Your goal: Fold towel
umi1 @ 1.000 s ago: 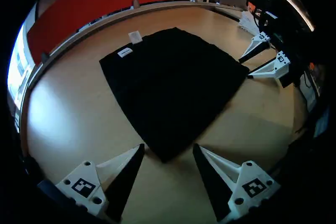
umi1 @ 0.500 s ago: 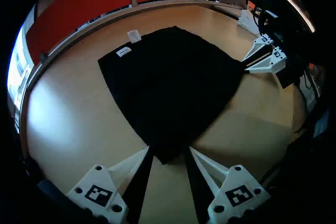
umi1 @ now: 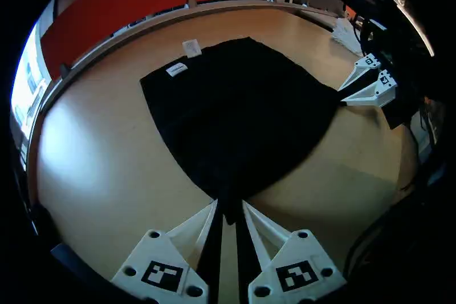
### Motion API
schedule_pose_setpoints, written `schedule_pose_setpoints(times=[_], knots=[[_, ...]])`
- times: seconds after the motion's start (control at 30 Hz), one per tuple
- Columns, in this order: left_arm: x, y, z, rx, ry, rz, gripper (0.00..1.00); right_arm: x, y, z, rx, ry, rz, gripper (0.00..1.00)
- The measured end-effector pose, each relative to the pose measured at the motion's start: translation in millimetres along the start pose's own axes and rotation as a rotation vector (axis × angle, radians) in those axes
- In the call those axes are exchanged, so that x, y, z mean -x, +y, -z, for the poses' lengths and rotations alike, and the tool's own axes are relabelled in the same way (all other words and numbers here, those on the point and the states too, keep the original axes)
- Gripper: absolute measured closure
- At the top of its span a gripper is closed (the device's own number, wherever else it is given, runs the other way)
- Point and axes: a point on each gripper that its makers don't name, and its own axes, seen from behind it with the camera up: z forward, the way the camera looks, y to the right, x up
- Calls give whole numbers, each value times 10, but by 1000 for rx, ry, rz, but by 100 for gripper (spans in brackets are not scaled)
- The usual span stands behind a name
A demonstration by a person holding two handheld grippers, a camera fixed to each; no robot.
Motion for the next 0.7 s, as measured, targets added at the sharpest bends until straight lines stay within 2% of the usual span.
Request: schedule_pose_setpoints(times=[0.2, 0.5, 0.7], knots=[[-42, 11, 74, -1, -6, 9, 86, -103, 19, 95, 15, 21, 16, 85], [-253, 1, 362, -1, 17, 71, 86, -370, 84, 353, 35, 69, 12, 86], [-415, -7, 566, -11, 40, 77, 86, -517, 89, 544, 42, 89, 32, 86]])
